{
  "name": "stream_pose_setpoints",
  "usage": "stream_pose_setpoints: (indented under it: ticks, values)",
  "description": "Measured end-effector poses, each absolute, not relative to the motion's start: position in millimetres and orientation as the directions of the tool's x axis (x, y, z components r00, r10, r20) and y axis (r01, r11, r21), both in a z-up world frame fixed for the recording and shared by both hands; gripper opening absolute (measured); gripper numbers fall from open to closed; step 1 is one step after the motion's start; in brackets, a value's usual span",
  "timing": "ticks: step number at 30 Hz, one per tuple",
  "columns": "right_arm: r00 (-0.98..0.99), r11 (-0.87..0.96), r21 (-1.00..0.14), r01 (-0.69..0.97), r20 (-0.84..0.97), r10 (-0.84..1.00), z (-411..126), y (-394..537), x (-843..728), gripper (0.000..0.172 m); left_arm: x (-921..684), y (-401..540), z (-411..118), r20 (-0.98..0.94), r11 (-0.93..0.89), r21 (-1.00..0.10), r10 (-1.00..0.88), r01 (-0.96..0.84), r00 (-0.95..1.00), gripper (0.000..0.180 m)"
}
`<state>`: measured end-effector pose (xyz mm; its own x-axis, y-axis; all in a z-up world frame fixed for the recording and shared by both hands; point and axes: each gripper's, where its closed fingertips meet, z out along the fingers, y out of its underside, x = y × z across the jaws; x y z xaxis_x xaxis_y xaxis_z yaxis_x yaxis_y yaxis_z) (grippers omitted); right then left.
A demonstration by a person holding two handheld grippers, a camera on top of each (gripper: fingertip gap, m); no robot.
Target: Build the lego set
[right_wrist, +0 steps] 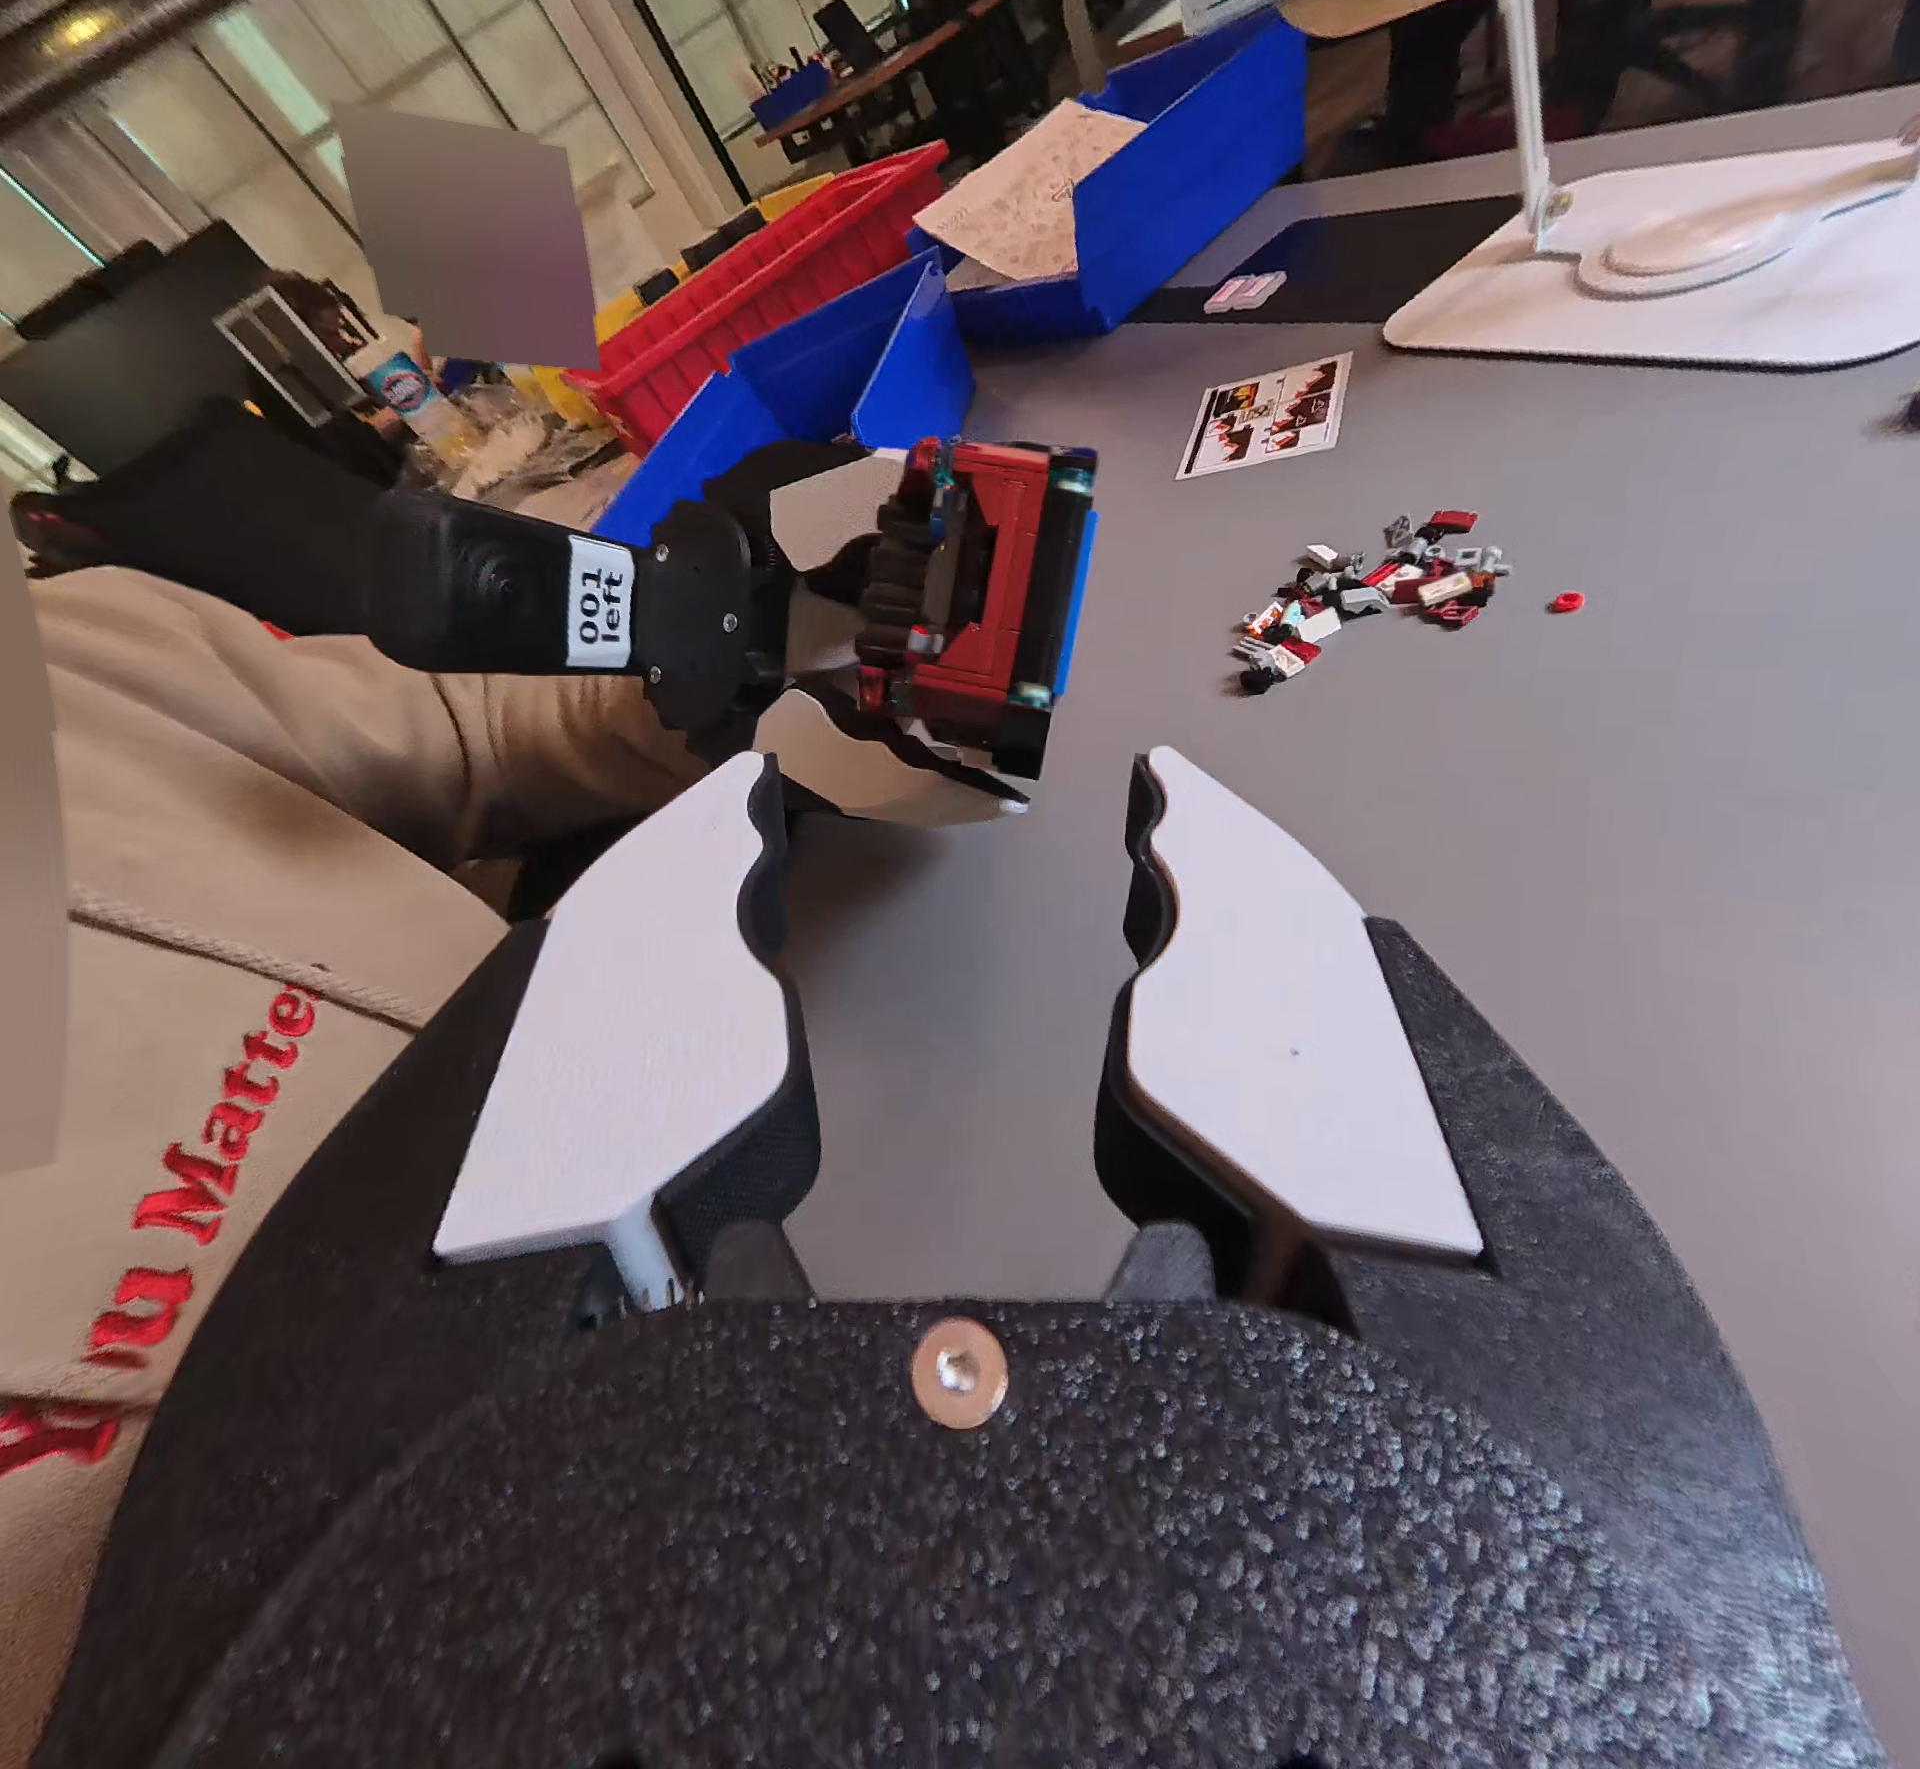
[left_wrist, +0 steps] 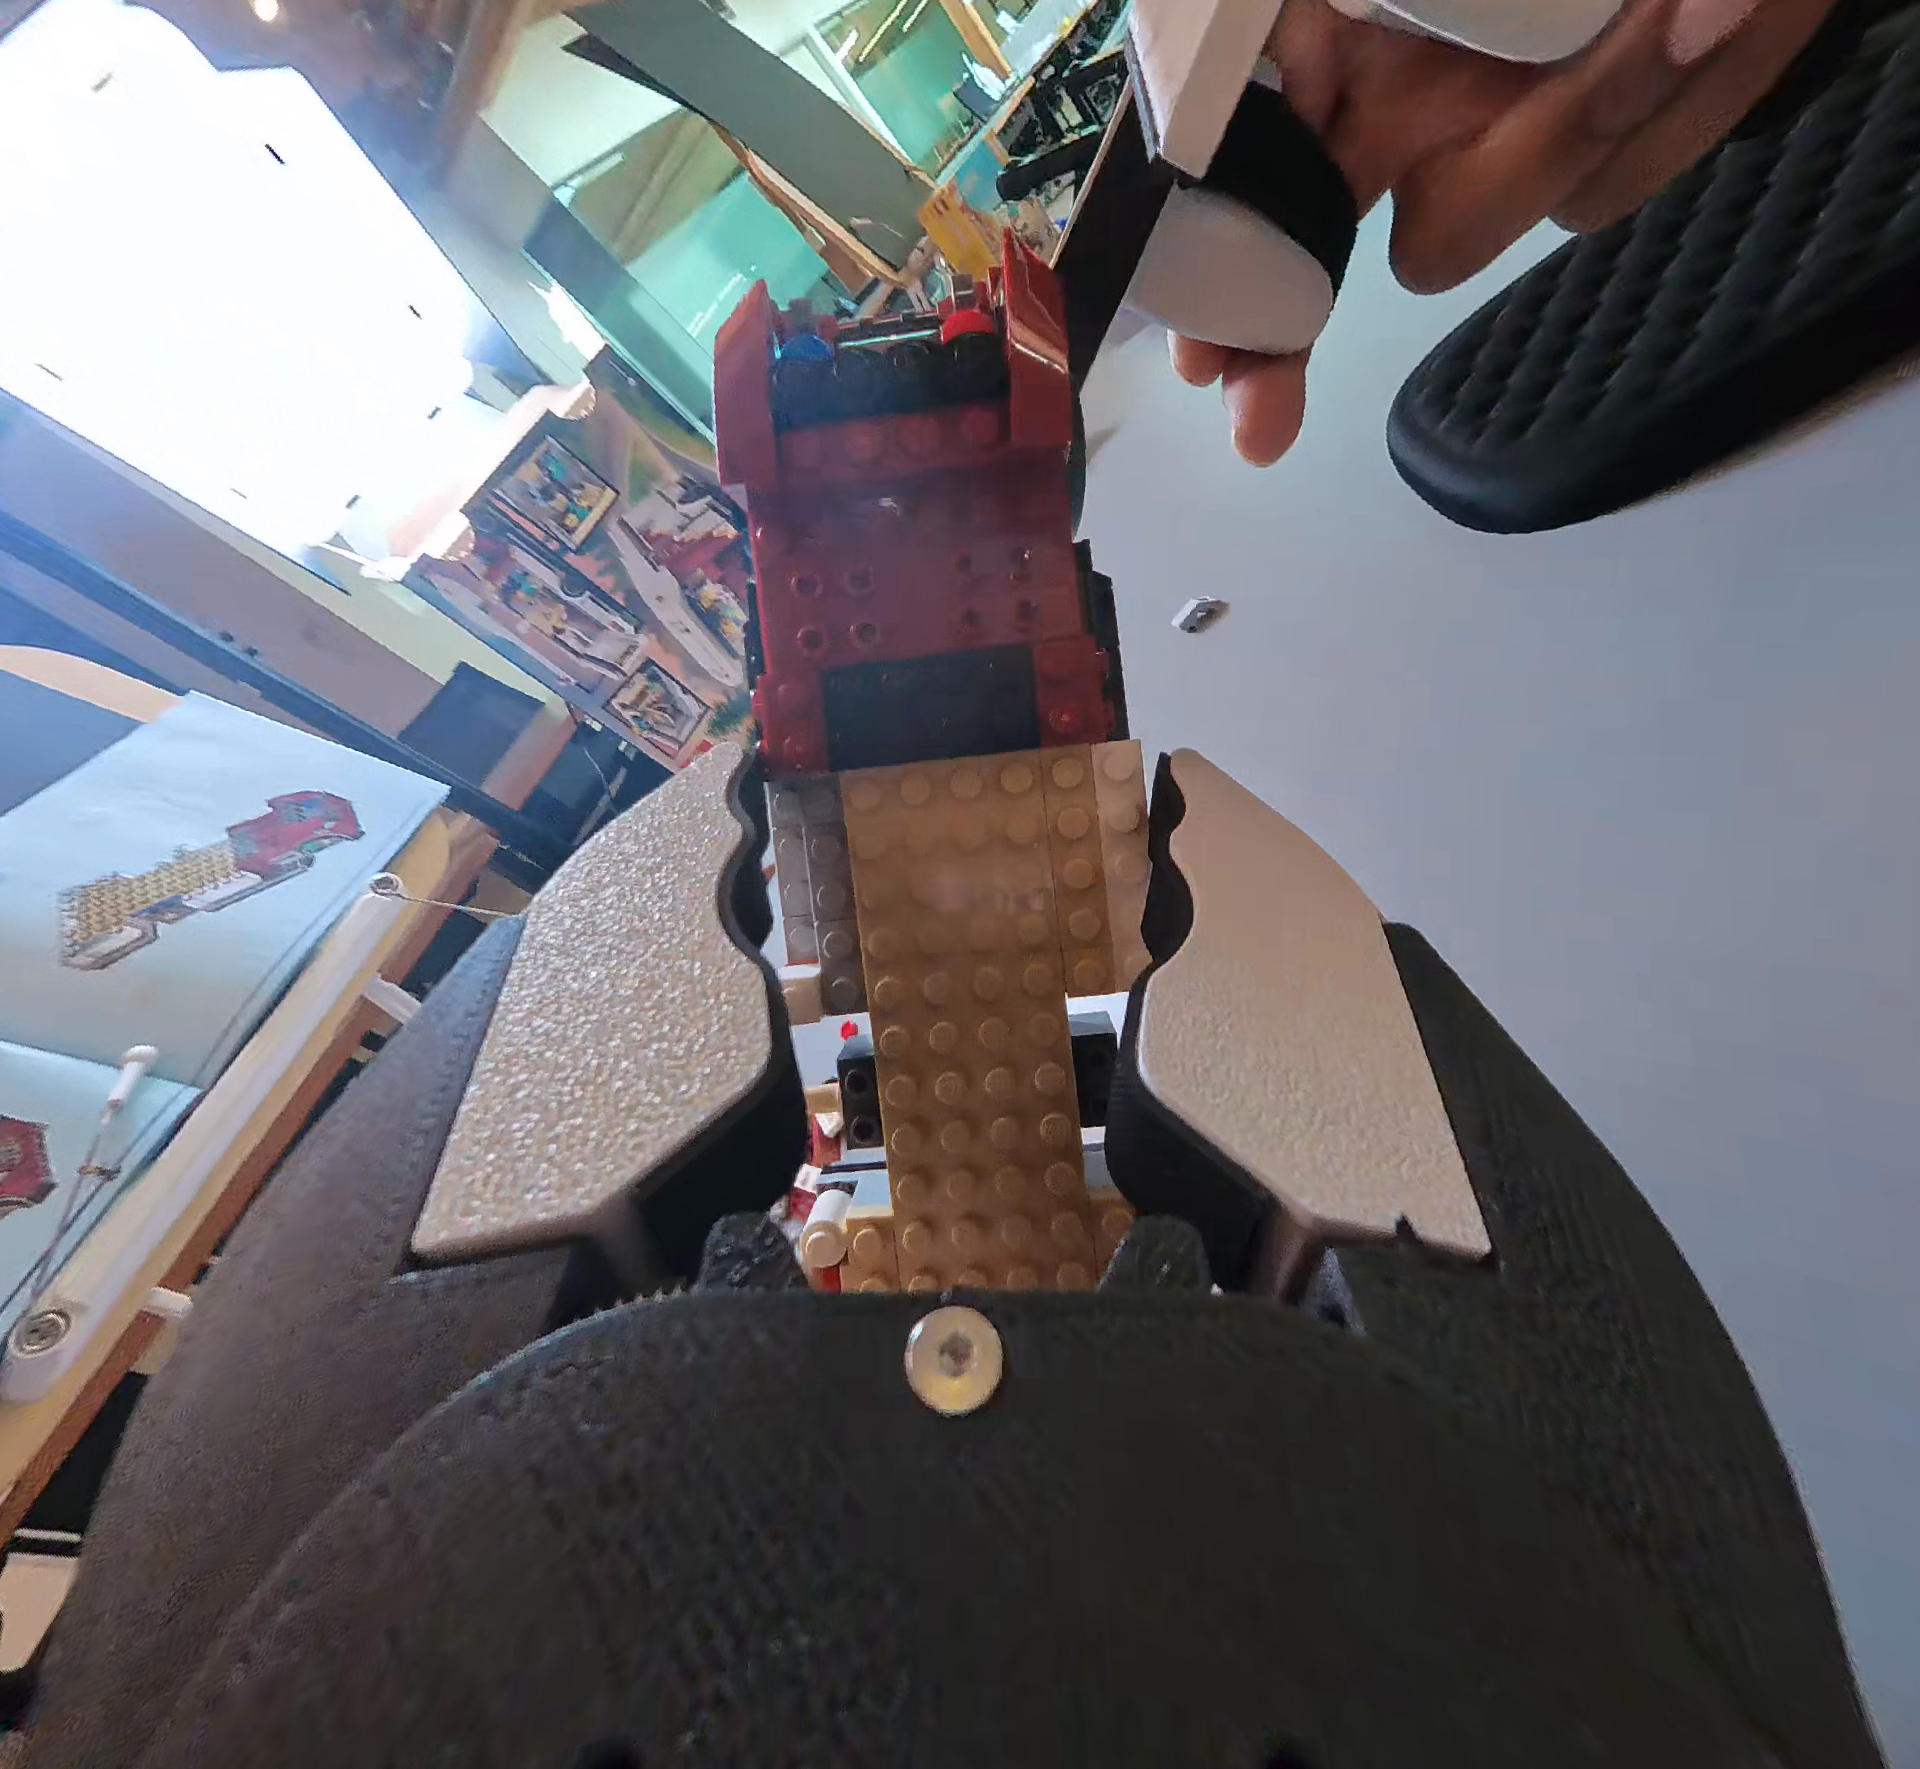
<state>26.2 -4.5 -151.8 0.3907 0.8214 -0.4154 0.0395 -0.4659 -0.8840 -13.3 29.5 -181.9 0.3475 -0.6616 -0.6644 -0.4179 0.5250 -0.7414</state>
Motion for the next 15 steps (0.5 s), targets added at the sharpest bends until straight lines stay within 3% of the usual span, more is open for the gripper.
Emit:
stream_pose_setpoints:
  ticks: [6,11,15]
  values:
    - [0.494,-0.361,-0.932,0.014,-0.308,0.813,-149.2,2.2,8.5,0.068,-8.6,24.4,-180.4,-0.709,0.577,-0.703,-0.611,-0.416,0.351,0.071]
    - [0.537,-0.299,-0.954,-0.016,-0.260,0.802,-147.4,8.1,3.7,0.049,-5.9,22.8,-181.1,-0.727,0.589,-0.685,-0.588,-0.428,0.355,0.071]
    - [0.553,-0.280,-0.959,-0.031,-0.250,0.795,-149.3,10.4,2.7,0.048,-5.8,26.5,-184.5,-0.728,0.571,-0.682,-0.585,-0.457,0.357,0.071]
